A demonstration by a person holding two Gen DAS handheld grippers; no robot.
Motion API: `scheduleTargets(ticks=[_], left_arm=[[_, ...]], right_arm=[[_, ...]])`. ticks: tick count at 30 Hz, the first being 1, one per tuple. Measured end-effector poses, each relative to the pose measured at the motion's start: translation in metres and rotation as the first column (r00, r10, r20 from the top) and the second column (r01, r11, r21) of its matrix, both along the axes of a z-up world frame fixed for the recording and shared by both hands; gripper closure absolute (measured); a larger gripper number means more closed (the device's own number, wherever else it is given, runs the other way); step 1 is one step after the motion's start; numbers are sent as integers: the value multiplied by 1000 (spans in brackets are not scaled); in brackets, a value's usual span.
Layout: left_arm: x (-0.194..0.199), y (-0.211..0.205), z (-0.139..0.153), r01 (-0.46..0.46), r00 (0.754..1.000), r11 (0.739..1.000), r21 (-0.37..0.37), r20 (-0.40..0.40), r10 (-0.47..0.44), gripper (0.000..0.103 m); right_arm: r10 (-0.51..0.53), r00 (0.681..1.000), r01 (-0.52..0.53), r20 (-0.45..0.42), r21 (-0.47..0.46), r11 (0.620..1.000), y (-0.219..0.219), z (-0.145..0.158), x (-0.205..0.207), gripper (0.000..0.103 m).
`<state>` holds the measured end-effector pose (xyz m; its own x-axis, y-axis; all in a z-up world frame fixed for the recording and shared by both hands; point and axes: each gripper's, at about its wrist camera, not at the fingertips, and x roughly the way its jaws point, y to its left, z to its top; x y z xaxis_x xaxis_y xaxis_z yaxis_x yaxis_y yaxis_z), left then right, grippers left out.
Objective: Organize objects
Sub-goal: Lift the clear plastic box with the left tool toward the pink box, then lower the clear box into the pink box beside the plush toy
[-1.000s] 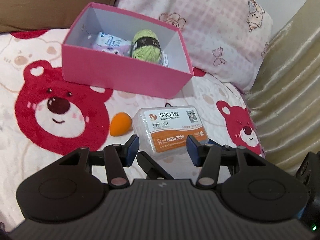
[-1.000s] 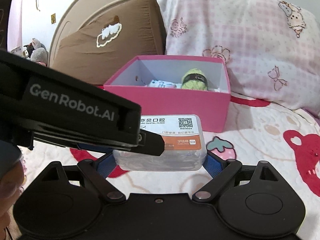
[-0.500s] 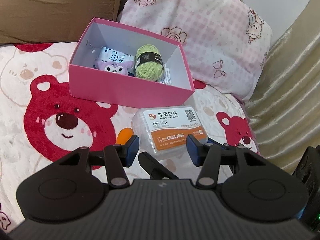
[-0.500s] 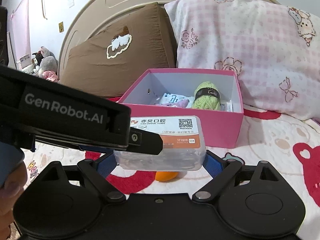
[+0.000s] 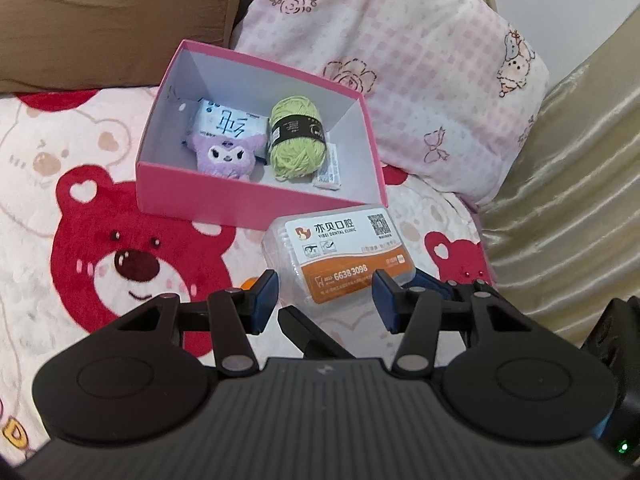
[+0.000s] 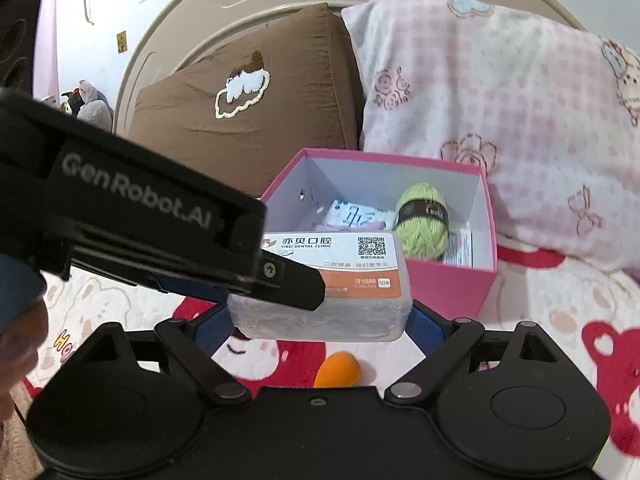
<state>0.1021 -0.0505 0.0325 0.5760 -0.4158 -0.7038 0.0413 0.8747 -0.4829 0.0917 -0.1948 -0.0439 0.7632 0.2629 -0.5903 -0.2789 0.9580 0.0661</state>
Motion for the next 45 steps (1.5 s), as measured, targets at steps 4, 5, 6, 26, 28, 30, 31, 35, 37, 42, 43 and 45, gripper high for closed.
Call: scheduleTargets(ticks=[4, 5, 6, 26, 28, 30, 31, 35, 37, 42, 43, 45], left_arm=[[17, 4, 5, 32, 999, 999, 15, 1, -32, 53], [22, 5, 6, 37, 999, 999, 26, 6, -37, 53], [27, 6, 6, 38, 999, 999, 34, 8, -38, 52], [155, 10, -27, 24, 996, 1000, -14, -88, -25, 53], [165, 12, -37, 18, 993, 999, -37, -115, -23, 53], [177, 15, -52, 20, 987, 998, -68, -158, -31, 53], [181, 17, -58, 15, 985, 997, -76, -171, -28, 53], [191, 25, -77, -4, 980, 997, -80, -201, -12, 53], [195, 26, -83, -8, 977, 996, -88, -215, -11, 53], [204, 27, -97, -23, 966, 995, -96, -260, -3, 53], [205, 27, -100, -25, 963, 994, -102, -270, -3, 53], [207, 25, -105, -26, 959, 994, -108, -283, -5, 53]], right_arm=[[12, 1000, -12, 25, -22, 1000, 1, 2, 11, 9], [14, 999, -13, 33, -26, 1000, 2, 3, 14, 9], [17, 999, -16, 35, -26, 1000, 2, 3, 18, 9], [1, 989, 12, -149, 91, 996, -32, -8, 135, 11], [-2, 981, 17, -192, 79, 997, -34, -12, 145, 14], [-25, 975, 32, -221, 27, 999, -32, -18, 157, 21], [-37, 971, 41, -237, 11, 999, -31, -22, 162, 22], [-30, 958, 40, -286, 31, 999, -36, -36, 178, 32], [-33, 952, 49, -305, 45, 998, -39, -41, 183, 33], [-29, 934, 58, -357, 71, 996, -45, -50, 193, 37], [-31, 929, 61, -368, 71, 996, -46, -52, 194, 37], [-36, 922, 67, -386, 66, 996, -46, -53, 197, 37]])
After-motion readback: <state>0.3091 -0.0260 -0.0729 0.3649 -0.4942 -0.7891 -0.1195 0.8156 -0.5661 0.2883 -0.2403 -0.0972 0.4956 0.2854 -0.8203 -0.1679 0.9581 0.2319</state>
